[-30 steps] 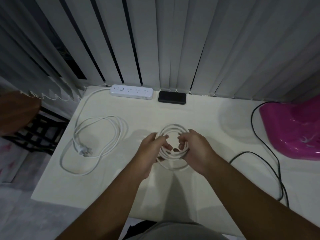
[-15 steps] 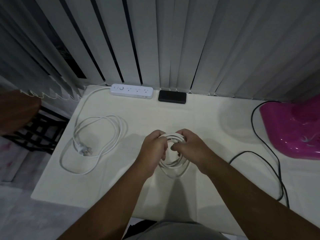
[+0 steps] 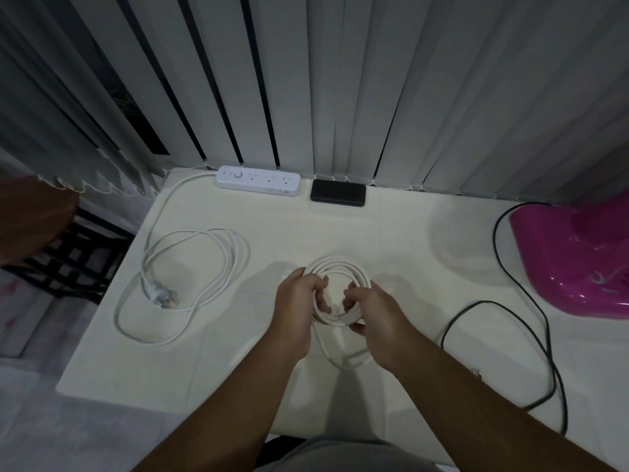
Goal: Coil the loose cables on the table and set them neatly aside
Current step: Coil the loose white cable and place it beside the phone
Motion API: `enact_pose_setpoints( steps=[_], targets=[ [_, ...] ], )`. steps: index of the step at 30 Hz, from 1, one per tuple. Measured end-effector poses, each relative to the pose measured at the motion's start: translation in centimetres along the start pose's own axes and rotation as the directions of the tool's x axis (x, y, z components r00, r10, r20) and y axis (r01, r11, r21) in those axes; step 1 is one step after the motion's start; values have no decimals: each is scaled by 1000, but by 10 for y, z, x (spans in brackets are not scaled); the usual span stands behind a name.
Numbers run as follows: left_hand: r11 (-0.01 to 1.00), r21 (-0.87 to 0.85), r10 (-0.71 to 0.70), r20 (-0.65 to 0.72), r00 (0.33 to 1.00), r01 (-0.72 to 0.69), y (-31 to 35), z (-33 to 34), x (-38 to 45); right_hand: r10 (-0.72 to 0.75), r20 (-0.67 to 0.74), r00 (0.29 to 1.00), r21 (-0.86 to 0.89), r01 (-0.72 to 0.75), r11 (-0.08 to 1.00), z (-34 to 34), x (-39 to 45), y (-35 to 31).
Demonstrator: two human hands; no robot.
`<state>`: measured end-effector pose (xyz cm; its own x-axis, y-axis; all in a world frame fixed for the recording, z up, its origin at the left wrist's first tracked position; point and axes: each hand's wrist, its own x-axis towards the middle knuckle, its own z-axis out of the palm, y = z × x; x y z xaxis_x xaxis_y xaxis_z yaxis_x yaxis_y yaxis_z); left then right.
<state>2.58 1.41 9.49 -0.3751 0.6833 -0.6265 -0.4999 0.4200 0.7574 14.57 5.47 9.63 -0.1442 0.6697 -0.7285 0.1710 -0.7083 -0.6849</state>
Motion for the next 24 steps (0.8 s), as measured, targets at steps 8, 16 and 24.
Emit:
enact_pose_setpoints(
  steps=[8, 16, 24],
  targets=[
    [924, 350, 119, 119, 986, -154, 12, -1, -1, -197, 72, 978, -235, 209, 949, -7, 0, -25],
    [1000, 19, -10, 118, 993, 8, 3, -7, -1, -22, 11, 1000, 268, 18, 963, 1, 5, -18],
    [990, 107, 100, -29, 995, -96, 17, -2, 6, -167, 30, 985, -203, 170, 964, 0, -1, -15]
  ],
)
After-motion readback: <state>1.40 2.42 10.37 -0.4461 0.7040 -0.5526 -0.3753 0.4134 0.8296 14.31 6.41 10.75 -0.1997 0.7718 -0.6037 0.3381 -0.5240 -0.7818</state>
